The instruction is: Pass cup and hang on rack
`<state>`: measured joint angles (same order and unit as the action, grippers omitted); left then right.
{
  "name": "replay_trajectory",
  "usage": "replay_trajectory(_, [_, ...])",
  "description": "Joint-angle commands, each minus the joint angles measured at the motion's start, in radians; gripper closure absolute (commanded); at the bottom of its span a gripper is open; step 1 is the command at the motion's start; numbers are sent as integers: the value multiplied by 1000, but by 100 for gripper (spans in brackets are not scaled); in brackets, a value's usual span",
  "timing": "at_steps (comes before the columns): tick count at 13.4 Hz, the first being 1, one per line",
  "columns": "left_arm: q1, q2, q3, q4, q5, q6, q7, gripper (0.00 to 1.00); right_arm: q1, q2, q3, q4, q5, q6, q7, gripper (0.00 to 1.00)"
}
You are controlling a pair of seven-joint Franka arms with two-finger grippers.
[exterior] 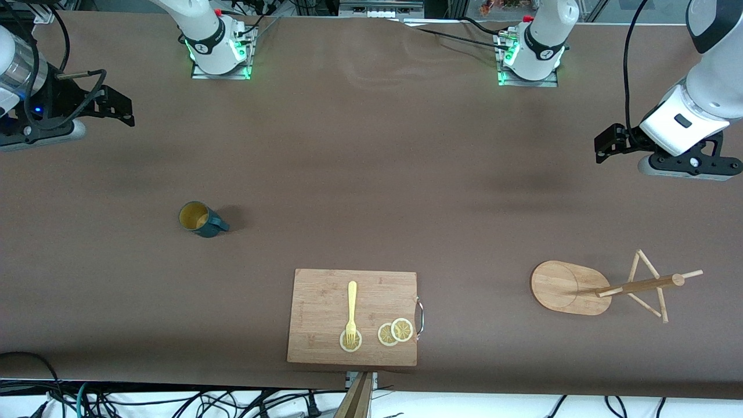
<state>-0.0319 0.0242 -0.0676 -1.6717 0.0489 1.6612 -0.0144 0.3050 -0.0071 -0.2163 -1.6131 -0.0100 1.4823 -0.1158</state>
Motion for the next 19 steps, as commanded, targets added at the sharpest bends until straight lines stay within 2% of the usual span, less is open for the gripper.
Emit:
replay_trajectory(1, [-3,16,0,32,25,-35,-10,0,-17,-7,14,-22,-5,9,-5,0])
replay_trajectory(7, [-5,16,-1,33,25,-37,-12,0,-18,-8,5,-85,-16,71,-5,0])
replay_trajectory(10, [-2,16,0,33,25,-38,-9,0,-21,16,-31,-241,-24,273,-4,0])
replay_trajectory(11, [-3,16,0,33,25,-38,-9,0,-21,44,-32,-278,-24,339,-2,0])
replay_trajectory(15, [-5,16,0,33,25,-38,-10,0,-37,223,-44,-278,-10,502,-2,0])
replay_trajectory(19, [-5,16,-1,33,25,-37,-10,0,-41,303,-43,-272,2,581,-1,1])
